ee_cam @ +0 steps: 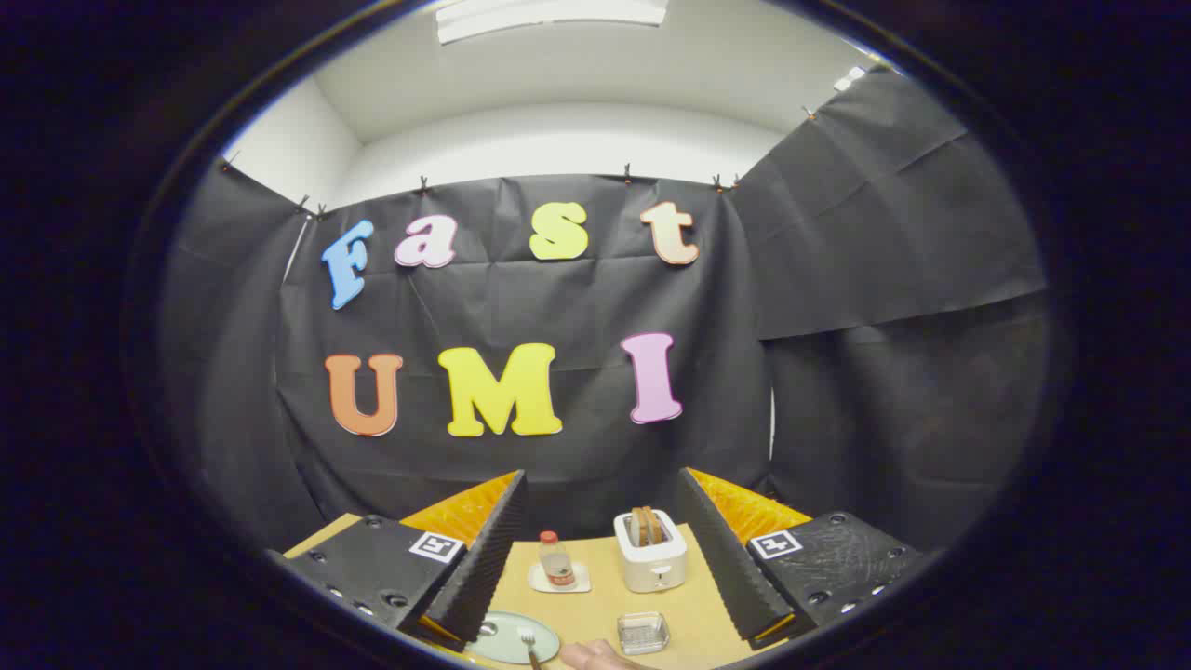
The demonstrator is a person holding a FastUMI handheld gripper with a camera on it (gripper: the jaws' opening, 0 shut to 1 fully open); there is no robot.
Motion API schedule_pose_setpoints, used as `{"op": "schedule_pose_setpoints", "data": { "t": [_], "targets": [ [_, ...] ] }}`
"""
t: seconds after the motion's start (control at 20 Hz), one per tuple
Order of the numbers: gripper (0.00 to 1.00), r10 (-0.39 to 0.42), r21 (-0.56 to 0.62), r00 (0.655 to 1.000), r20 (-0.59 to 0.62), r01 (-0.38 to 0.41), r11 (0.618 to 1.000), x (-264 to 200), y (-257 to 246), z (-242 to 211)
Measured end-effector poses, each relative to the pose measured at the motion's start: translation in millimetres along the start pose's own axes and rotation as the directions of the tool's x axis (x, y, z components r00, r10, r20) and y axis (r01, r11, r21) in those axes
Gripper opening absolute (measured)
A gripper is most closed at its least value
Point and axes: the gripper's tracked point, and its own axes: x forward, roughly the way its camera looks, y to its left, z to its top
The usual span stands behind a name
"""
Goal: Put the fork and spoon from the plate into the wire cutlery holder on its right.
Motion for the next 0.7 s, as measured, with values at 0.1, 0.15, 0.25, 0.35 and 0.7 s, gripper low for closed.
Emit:
{"op": "schedule_pose_setpoints", "data": {
  "t": [0.1,0.15,0.25,0.35,0.7],
  "targets": [
    [0.96,-0.007,-0.011,1.000,0.002,0.007,1.000,2.7,8.3,-1.1],
    [0.96,-0.013,-0.015,1.000,0.000,0.013,1.000,4.3,10.2,-0.3],
    [0.96,-0.010,-0.015,1.000,-0.010,0.009,1.000,4.0,18.2,-3.1],
    [0.96,0.014,-0.015,0.999,-0.033,-0.014,1.000,6.1,23.3,-8.4],
    [0.96,0.063,-0.046,0.991,-0.120,-0.069,0.997,20.9,38.0,-45.0]
  ]
}}
